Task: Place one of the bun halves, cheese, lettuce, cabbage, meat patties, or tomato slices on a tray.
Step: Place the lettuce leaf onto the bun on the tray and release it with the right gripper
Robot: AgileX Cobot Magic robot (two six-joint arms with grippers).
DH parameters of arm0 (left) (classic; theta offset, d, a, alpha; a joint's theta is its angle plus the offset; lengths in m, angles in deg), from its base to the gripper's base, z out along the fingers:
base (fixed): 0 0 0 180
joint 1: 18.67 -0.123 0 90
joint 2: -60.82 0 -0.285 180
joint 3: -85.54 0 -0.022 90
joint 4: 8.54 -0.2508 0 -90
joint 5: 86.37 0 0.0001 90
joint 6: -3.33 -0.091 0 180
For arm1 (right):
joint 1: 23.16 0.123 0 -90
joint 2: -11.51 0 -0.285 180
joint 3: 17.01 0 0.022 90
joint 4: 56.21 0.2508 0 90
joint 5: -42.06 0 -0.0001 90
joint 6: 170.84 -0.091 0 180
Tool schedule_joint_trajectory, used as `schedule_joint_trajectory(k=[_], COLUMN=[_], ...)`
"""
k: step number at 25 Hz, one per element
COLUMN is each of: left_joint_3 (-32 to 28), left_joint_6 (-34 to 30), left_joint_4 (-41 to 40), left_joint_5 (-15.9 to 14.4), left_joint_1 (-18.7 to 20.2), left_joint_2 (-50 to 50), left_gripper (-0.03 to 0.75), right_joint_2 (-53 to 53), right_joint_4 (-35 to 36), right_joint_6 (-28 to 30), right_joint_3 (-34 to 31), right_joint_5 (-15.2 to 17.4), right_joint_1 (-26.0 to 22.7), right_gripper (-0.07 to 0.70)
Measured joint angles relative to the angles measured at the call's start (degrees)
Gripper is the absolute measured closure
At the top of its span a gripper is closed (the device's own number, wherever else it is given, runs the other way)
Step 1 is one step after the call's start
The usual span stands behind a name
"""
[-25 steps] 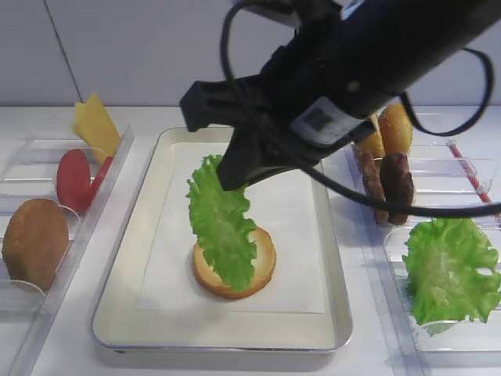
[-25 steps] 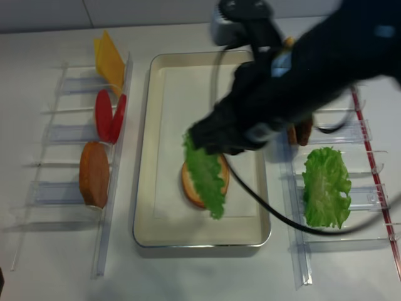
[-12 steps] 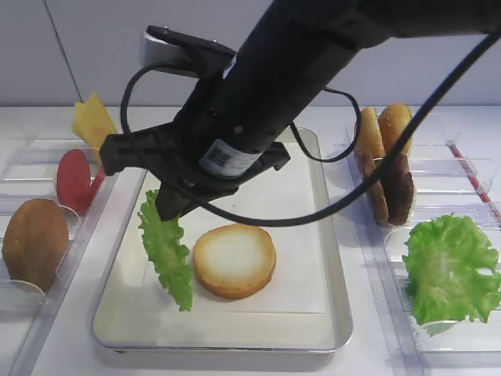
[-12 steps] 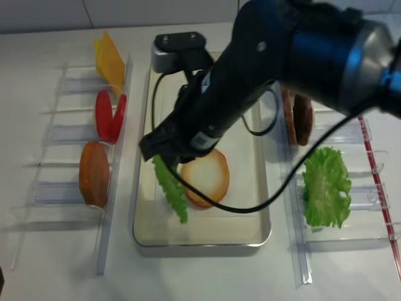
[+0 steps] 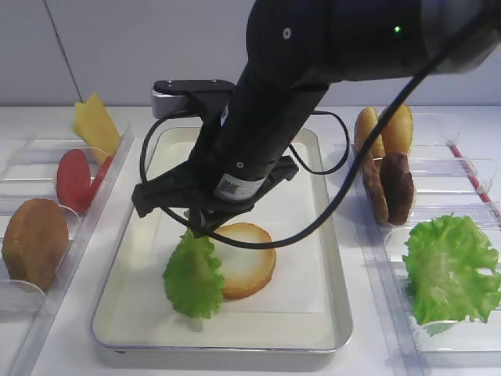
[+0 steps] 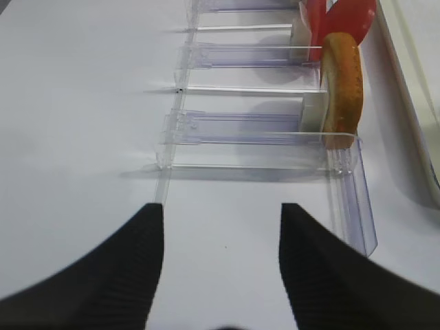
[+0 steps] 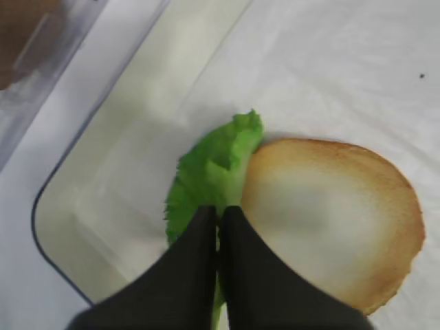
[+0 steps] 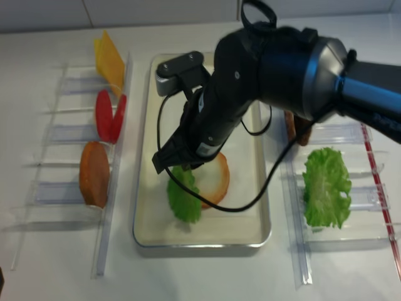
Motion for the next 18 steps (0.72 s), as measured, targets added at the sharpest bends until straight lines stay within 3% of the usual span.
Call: schedule_joint_trajectory(k=[8, 18], left_joint_3=[0.0, 0.0], left_joint_6=[0.0, 0.0], left_joint_4=[0.0, 0.0], left_joint_5=[0.0, 0.0], left_joint_1=[0.0, 0.0], left_joint_2=[0.0, 0.0], left_gripper=[0.323, 0.323], right_joint_2=[0.13, 0.13], right_joint_4=[-13.11, -20.31], right_joint_6=[-8.57, -15.59], right_joint_3=[0.0, 0.0], right_joint_5=[0.08, 1.89], right_joint_1=[0.0, 0.0], right_gripper=[0.596, 0.596])
